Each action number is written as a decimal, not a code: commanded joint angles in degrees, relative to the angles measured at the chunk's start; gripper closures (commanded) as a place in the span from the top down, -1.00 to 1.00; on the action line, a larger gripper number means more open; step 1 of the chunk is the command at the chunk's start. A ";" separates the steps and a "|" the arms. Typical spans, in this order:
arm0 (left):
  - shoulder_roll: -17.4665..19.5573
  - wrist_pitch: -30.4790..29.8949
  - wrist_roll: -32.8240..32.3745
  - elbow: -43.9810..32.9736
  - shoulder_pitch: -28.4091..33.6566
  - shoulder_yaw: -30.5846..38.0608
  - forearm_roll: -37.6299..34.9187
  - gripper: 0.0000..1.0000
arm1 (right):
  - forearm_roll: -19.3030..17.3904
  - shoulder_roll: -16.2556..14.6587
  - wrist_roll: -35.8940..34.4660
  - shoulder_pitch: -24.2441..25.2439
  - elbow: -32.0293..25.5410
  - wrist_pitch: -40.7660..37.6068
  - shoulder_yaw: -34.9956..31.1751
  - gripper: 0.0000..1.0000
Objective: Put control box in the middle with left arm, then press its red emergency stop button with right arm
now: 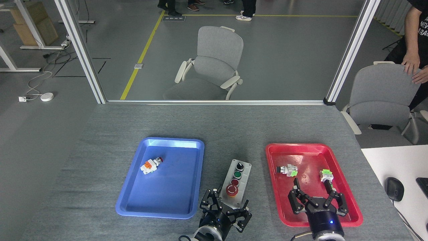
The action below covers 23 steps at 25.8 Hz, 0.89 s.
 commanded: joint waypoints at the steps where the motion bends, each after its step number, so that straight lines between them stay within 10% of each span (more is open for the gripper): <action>1: 0.75 -0.12 -0.11 -5.12 3.75 0.26 0.04 0.95 | -0.02 0.12 0.19 0.02 -0.09 -0.33 1.21 0.95; 13: 13.67 -1.09 -0.03 -29.55 17.37 9.04 0.56 0.96 | -0.02 -0.14 0.19 0.02 -0.79 -0.15 5.43 0.50; 21: 19.12 -10.14 0.15 -41.77 23.44 32.42 6.98 0.97 | 1.30 0.03 0.36 0.02 -2.19 -6.39 9.65 -1.00; 23: 19.04 -14.01 0.15 -39.84 22.56 39.89 12.16 0.97 | 2.62 0.38 0.36 -0.15 -1.76 -6.48 11.49 -1.00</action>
